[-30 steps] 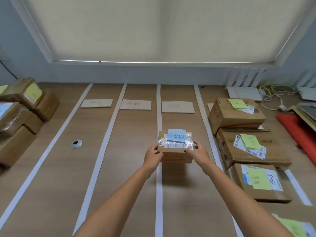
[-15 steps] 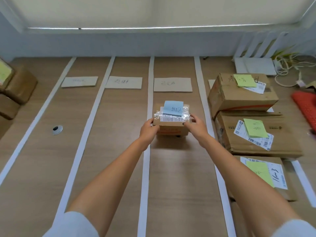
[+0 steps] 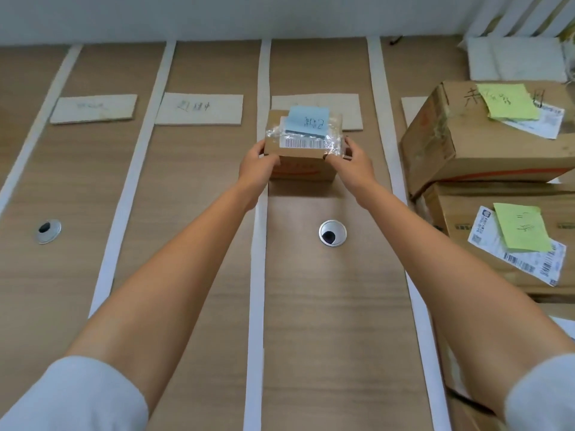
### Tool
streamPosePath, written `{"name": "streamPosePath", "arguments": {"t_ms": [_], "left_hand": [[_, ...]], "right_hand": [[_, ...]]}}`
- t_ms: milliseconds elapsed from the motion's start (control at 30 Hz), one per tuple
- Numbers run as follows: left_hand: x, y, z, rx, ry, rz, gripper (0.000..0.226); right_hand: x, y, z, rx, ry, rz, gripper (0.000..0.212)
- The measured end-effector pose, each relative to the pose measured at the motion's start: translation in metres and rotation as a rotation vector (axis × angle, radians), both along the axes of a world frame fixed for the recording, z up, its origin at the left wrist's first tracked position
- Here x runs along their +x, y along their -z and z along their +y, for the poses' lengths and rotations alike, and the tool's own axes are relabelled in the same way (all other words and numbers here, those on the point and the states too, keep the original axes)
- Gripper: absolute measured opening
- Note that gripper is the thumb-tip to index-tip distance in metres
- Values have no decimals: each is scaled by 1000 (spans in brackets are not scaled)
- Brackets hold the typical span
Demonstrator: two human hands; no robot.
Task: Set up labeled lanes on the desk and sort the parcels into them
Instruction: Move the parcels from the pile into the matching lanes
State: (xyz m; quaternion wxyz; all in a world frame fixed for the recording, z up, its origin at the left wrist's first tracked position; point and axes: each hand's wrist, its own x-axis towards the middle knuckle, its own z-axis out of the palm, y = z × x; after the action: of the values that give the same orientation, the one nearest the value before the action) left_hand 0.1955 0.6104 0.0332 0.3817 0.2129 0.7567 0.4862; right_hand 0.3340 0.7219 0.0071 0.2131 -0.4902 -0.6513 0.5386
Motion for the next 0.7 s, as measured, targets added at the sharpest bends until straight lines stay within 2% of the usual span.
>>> {"name": "streamPosePath", "arguments": {"t_ms": [233,367,500,700], "left_hand": [[-9,1,-1,-4,34,22,54],[0,-14,-25,-52,-25,32,61],[22,-40,-63,-12,-92,30,56],[65,-68,-128,-29,-65,49,54]], "right_hand": [[-3,-1,6,-13,35,-50,73],[22,-16,-12,-28,55,-92,70],[44,-45,-52,-65,2,-87,63],[64,-86,-136,-113,-67,-46,61]]}}
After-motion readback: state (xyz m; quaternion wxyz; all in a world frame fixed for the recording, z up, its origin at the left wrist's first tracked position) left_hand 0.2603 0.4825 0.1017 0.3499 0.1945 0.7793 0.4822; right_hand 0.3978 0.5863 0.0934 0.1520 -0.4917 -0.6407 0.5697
